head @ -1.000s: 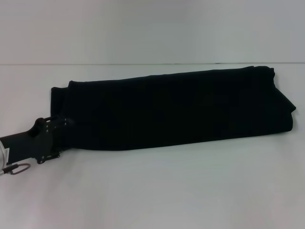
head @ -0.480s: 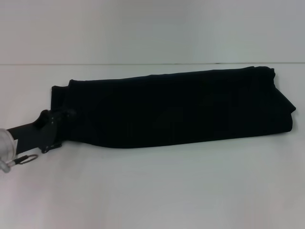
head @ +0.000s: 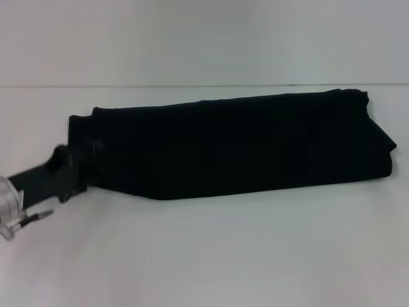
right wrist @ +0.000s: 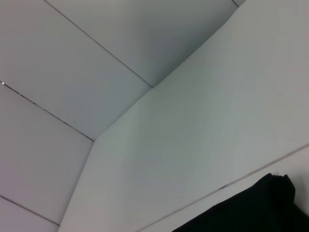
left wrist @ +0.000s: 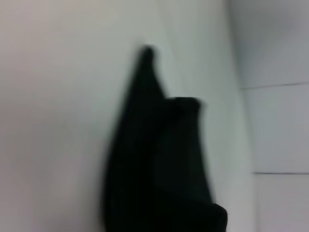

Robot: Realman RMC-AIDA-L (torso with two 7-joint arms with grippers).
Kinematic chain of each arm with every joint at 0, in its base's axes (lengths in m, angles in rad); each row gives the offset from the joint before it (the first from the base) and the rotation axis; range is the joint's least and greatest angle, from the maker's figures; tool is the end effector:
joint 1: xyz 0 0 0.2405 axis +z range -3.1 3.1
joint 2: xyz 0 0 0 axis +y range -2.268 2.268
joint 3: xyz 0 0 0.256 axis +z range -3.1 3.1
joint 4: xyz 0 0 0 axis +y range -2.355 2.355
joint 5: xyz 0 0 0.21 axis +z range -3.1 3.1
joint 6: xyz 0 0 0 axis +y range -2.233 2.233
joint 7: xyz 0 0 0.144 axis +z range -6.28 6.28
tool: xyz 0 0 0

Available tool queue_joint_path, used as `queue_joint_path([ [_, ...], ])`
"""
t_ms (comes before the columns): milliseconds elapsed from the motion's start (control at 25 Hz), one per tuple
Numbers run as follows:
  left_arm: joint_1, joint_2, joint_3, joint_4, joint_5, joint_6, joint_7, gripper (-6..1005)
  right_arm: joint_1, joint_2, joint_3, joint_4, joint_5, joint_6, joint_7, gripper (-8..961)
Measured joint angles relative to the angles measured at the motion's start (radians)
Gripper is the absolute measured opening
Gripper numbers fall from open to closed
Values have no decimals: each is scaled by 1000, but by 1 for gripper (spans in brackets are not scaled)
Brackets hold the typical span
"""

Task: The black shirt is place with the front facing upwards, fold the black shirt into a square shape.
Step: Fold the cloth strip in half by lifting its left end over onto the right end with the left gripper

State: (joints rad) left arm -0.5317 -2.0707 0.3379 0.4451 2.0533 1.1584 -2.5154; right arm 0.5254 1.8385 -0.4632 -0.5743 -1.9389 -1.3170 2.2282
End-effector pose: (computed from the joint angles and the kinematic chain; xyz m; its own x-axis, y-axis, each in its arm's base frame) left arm -0.3378 0.3497 0.0050 -0.5033 0.6342 0.5869 0.8537 0.2596 0.4515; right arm 0.3353 0.3762 0.1339 0.0427 -0.6319 -0.7738 -0.9861 -0.1513 0.0692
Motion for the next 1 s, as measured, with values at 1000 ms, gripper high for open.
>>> queue_joint_path([
  [1000,-40,21,0,-29,113,-100,-69,741,7,-1,19,2,0,16,1,857],
])
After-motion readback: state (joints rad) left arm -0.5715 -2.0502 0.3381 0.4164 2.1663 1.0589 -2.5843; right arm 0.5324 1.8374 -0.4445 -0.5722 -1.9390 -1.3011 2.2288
